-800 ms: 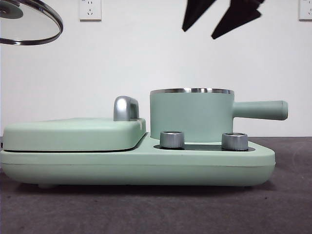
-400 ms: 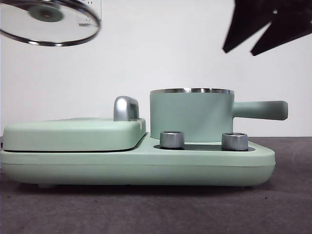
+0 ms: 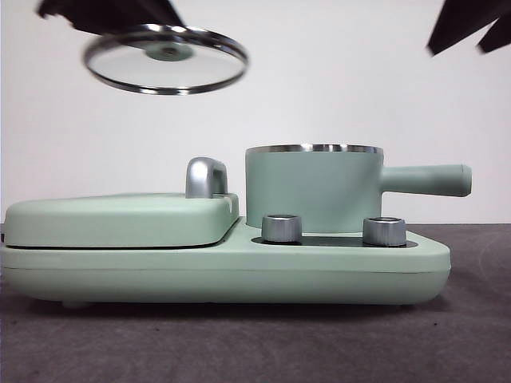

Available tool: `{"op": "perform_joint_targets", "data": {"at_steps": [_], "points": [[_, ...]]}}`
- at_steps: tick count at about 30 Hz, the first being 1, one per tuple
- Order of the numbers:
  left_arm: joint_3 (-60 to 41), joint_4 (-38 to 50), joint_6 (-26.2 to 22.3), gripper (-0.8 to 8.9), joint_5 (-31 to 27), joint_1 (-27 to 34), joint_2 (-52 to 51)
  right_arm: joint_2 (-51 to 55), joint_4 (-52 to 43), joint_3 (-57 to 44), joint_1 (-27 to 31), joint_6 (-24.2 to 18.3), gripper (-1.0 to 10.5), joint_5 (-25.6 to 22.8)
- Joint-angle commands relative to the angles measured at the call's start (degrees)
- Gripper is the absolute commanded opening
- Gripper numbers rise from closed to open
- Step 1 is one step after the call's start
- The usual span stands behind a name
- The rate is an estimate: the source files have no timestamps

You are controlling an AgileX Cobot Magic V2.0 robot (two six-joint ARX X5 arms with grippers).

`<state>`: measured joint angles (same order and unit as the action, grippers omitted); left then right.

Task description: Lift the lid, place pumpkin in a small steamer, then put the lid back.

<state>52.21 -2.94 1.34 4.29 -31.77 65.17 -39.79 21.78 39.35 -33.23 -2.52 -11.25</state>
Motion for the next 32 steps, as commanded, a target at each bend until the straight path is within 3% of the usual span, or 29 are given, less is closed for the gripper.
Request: {"op": "perform_joint_targets", "data": {"at_steps": [1,9,18,32], "points": [[1.36,5.03,-2.54,0.15,0.13,-1.88,2.93,2.73,1.84,0.09,-0.55,0.85,3.5,-2.36],[4.0,15.26,-2.89,0.15,0.22,-5.44,12.63,10.4,12.28,0.09,-0.55,1.07,3.4,-5.27],[14.25,15.37,-7.91,0.15,0.63,-8.11,24.68,11.63,15.67,0.09,-0.55,1.05,3.4,-6.82],[21.35,17.2,-7.63,0.15,3.28,-8.87,35.01,11.54,15.76,0.09,-0.55,1.07,3.4,-8.52]]}}
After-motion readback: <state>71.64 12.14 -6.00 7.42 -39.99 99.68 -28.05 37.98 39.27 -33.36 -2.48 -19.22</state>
